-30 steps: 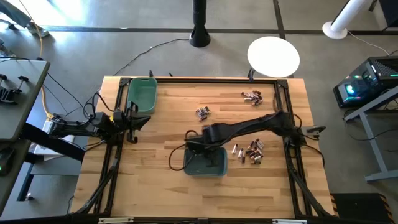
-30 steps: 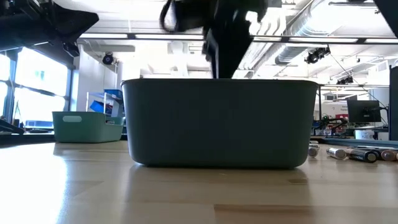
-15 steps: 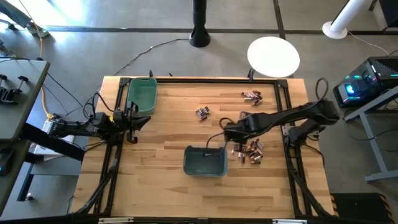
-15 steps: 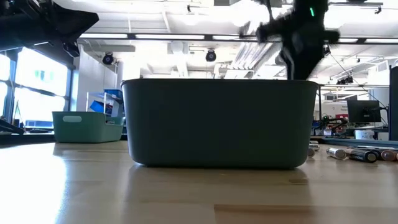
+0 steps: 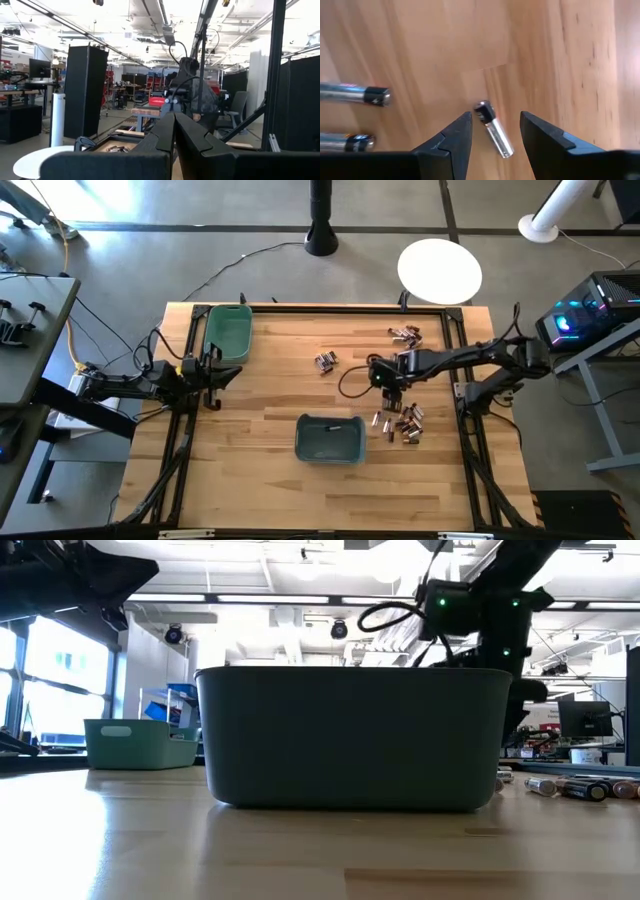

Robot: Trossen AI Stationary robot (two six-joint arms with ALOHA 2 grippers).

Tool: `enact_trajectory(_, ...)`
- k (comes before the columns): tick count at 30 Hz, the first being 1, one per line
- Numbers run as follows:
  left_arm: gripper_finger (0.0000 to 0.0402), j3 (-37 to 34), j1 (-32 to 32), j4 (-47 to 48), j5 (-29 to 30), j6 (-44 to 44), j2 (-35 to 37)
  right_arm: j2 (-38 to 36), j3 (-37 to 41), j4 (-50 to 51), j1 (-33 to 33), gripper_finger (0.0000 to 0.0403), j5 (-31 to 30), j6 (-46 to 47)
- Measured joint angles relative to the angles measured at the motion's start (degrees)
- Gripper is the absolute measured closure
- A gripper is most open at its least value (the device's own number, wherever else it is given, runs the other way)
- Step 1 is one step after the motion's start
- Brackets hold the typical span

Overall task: Sort batteries
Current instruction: Put the silver battery into the blue bin

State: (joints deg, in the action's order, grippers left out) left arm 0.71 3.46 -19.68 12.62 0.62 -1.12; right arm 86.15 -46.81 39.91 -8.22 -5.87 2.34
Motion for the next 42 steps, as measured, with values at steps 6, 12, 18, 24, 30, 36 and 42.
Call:
enact_trajectory(6,0.0396,0.00,0.00,-0.02,0.00,-0.47,-0.01,1.48,0.00,1.17,-2.36,0.0251,2.41,-4.14)
enact_trajectory(12,0.0396,0.00,0.00,0.20,-0.24,-0.55,0.01,6.70,-0.26,0.97,-2.23,0.0279,3.35,-7.77)
enact_trajectory(18,0.0396,0.00,0.00,0.20,-0.26,-0.52,0.00,9.11,-0.38,1.15,-2.23,0.0334,4.06,-6.79)
enact_trajectory(24,0.0396,0.00,0.00,0.17,-0.26,-0.50,0.01,6.97,-2.87,2.32,-1.12,0.0382,0.21,1.76)
enact_trajectory(30,0.0396,0.00,0.01,0.15,-0.31,-0.51,-0.01,2.47,-13.73,8.72,5.12,0.0382,-11.83,10.96)
enact_trajectory(36,0.0396,0.00,0.00,0.11,-0.20,-0.44,-0.01,2.74,-29.67,9.72,13.06,0.0382,-13.32,17.65)
enact_trajectory(42,0.0396,0.00,0.00,0.24,-0.22,-0.53,0.00,11.79,-38.31,3.49,18.10,0.0382,0.31,15.80)
